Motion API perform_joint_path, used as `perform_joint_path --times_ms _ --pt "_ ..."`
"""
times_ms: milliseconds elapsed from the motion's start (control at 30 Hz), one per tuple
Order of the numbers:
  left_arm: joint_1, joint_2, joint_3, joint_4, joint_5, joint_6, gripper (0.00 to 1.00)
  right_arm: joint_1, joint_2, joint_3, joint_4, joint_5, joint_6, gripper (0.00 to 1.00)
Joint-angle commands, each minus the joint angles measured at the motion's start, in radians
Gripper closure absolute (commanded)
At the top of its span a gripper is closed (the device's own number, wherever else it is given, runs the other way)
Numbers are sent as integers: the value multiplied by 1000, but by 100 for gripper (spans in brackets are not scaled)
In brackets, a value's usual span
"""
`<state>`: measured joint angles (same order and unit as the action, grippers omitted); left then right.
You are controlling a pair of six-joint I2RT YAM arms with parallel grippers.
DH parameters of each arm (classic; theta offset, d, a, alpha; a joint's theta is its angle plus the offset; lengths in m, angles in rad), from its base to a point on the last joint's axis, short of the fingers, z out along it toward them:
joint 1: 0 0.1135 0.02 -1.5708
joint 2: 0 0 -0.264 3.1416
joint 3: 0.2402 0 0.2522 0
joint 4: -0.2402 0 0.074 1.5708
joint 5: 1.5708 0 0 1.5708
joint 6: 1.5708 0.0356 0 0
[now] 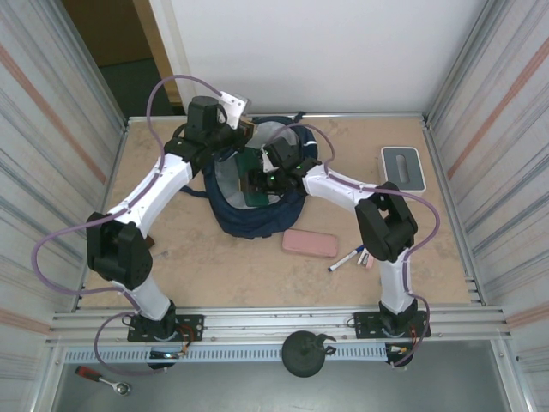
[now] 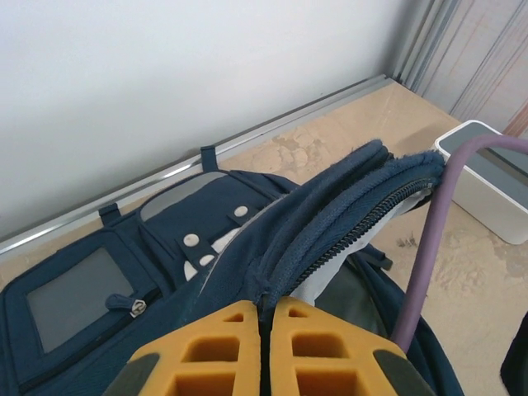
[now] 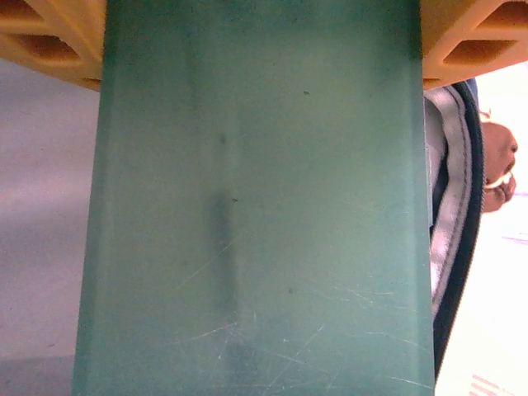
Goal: Pack the student bag
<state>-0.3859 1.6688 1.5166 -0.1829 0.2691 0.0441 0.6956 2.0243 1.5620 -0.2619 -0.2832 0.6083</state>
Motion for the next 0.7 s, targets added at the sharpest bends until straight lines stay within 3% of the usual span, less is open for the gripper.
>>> perform_joint_path --times_ms 0,133,367,533,667 --pt "-1 -24 25 105 33 -78 100 2 43 52 88 101 78 46" --pt "4 -25 22 108 33 -88 100 -1 33 34 86 124 65 29" --pt "7 -27 -5 129 33 -89 100 7 -83 -145 109 95 -3 16" --pt "9 -27 -19 129 33 -87 100 25 -147 -246 100 107 -22 14" --pt "10 -36 -34 125 28 -80 100 40 -195 -328 103 137 -27 18"
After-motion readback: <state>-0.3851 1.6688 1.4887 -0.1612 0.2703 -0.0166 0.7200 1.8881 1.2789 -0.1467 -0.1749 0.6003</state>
